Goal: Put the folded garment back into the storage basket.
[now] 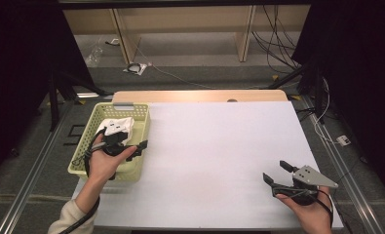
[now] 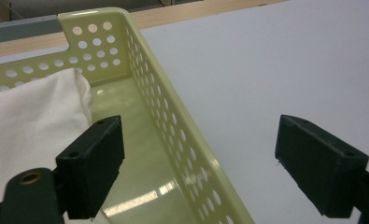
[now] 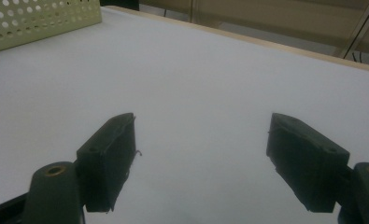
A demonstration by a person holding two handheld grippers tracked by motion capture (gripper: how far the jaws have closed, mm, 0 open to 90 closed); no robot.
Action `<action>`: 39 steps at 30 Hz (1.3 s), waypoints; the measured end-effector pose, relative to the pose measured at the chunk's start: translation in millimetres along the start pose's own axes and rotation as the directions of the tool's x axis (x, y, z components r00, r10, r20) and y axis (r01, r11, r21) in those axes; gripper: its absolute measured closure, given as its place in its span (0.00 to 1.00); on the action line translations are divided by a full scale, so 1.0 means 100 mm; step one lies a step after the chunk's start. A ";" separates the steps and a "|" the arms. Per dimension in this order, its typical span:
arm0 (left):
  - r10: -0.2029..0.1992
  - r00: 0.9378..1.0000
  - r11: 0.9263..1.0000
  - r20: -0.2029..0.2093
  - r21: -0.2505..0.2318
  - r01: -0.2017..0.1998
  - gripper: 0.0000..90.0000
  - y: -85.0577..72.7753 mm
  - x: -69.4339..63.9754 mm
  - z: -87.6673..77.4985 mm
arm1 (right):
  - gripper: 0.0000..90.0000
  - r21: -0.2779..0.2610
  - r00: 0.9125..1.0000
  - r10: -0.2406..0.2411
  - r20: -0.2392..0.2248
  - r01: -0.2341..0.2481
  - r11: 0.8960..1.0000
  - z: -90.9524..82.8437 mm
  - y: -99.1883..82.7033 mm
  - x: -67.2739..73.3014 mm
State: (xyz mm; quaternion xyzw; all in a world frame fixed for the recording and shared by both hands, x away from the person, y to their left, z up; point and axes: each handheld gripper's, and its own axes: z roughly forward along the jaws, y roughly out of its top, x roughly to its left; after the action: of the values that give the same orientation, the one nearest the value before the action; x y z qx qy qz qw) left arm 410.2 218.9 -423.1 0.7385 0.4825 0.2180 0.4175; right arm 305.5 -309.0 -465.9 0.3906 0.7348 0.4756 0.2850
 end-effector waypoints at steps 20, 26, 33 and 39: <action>0.057 0.997 0.995 0.049 -0.080 -0.053 0.18 -0.13 -0.24 -0.08 | 0.28 -0.004 1.000 0.000 0.003 0.000 1.000 -0.03 0.01 -0.05; 0.078 0.995 0.993 0.062 -0.091 -0.072 0.18 -0.17 -0.31 -0.12 | 0.28 -0.003 1.000 0.001 0.004 -0.001 1.000 -0.04 0.01 -0.06; 0.095 0.993 0.991 0.071 -0.101 -0.088 0.18 -0.22 -0.34 -0.15 | 0.28 -0.001 1.000 0.003 0.002 -0.003 1.000 -0.04 0.01 -0.06; 0.121 0.989 0.987 0.088 -0.113 -0.111 0.18 -0.30 -0.38 -0.20 | 0.28 -0.004 1.000 0.004 -0.002 -0.004 1.000 -0.03 0.00 -0.06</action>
State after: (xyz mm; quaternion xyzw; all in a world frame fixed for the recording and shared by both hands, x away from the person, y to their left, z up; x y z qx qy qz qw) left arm 363.7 198.7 -433.9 0.7512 0.4058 0.2327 0.4657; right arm 306.6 -315.3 -464.2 0.3912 0.7334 0.4779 0.2841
